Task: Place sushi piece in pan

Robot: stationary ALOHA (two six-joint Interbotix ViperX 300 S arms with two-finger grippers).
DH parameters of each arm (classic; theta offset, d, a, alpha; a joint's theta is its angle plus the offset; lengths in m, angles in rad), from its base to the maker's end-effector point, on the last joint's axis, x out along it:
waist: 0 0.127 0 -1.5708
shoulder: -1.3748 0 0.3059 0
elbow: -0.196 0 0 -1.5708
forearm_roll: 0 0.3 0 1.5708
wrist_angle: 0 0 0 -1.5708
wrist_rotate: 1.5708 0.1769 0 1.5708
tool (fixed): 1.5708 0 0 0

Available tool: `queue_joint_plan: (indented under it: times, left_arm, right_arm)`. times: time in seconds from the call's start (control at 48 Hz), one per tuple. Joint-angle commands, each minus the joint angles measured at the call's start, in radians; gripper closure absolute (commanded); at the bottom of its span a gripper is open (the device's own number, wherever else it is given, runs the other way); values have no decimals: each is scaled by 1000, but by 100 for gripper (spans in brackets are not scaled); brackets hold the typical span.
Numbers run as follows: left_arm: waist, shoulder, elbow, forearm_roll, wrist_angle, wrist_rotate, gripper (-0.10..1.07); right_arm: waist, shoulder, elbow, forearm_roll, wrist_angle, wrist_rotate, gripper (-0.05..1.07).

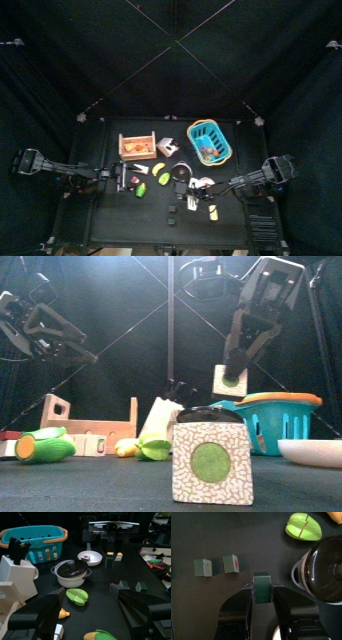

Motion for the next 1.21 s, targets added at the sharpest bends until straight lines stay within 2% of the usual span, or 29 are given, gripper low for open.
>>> queue_joint_plan:
  times: [0.0, 0.208, 0.354, 0.646, 0.896, 1.188]
  left_arm:
    - [-2, 2, -12, 0, -6, -2, -6]
    - [-2, 2, -12, 0, -6, -2, -6]
    - [0, 2, -11, -3, -5, -2, -6]
    - [-2, 2, -12, -8, -6, -2, -6]
    - [-2, 2, -12, -8, -6, -2, -6]
    - [-2, 2, -12, -8, -6, -2, -6]
  right_arm:
    - [-2, -72, 12, 17, -5, 2, 50]
    - [-5, -161, 103, 61, -3, 3, 50]
    - [-43, -215, 173, 97, -11, 17, 50]
    - [-75, -295, 296, 21, -6, 210, 50]
    - [-75, -275, 316, -66, -5, 339, 50]
    - [-77, -201, 325, -83, -5, 347, 49]
